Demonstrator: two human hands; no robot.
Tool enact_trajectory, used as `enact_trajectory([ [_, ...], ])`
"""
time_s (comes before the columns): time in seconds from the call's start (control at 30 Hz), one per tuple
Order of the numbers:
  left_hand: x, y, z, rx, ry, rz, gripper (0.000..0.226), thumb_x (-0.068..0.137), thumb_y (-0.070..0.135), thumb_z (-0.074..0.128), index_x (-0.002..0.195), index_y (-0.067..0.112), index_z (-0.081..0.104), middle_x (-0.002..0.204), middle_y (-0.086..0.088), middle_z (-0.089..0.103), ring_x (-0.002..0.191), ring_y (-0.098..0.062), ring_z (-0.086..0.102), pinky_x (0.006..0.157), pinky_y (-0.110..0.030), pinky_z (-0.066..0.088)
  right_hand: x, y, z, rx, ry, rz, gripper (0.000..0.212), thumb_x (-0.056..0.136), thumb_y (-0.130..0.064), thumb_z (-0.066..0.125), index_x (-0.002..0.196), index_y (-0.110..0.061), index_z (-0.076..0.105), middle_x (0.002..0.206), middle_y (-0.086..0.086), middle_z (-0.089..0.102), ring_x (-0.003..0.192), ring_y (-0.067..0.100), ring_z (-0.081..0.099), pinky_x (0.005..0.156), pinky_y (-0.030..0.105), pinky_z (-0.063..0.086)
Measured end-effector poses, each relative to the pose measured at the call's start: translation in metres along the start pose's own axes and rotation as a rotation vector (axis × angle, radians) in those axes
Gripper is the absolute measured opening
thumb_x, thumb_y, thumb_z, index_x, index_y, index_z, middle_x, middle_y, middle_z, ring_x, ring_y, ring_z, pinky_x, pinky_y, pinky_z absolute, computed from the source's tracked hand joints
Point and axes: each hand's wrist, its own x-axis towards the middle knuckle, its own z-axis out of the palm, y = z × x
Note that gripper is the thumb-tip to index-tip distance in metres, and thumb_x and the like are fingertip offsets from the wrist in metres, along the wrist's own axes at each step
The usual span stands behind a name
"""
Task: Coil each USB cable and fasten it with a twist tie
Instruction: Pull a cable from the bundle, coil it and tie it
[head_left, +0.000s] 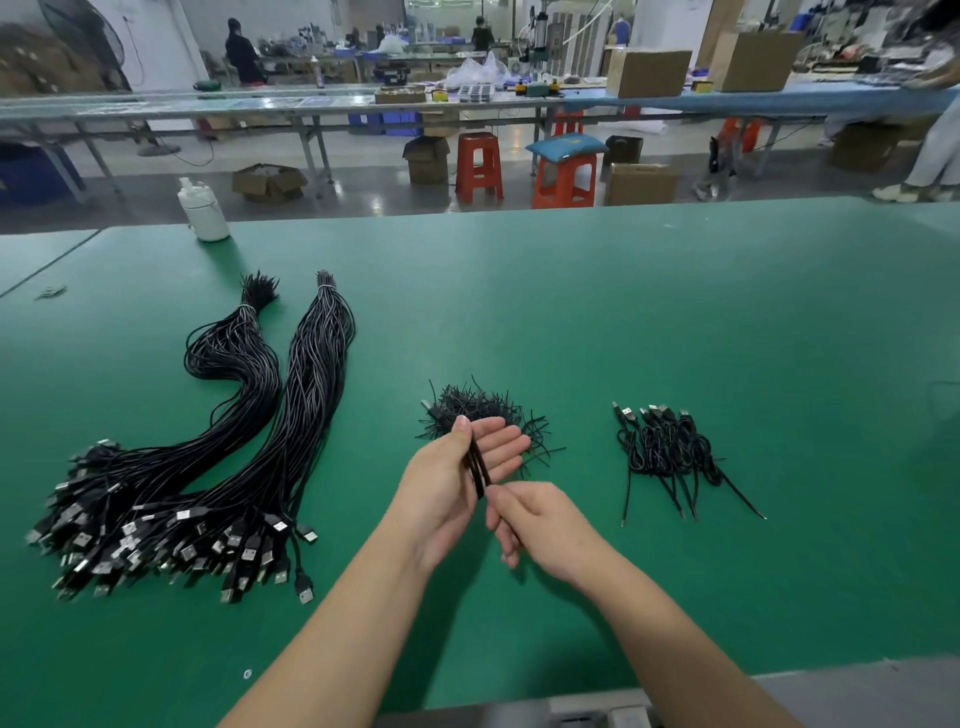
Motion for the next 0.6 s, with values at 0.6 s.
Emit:
enact_trajectory([
  [0.6, -0.018, 0.028, -0.019, 0.208, -0.466, -0.231, 0.038, 0.100, 0.027, 0.047, 0.082, 0.003, 0.071, 0.123, -0.029, 0.063, 0.105, -0.035, 0.068, 0.067, -0.032, 0.056, 0.001, 0.008, 0.006, 0.354, 0.072, -0.042, 0.027, 0.078, 0.001, 0.080, 0.102, 0.004, 0.067, 0.083, 0.018, 0.066, 0.078, 0.021, 0.060, 0.074, 0.029, 0.057],
])
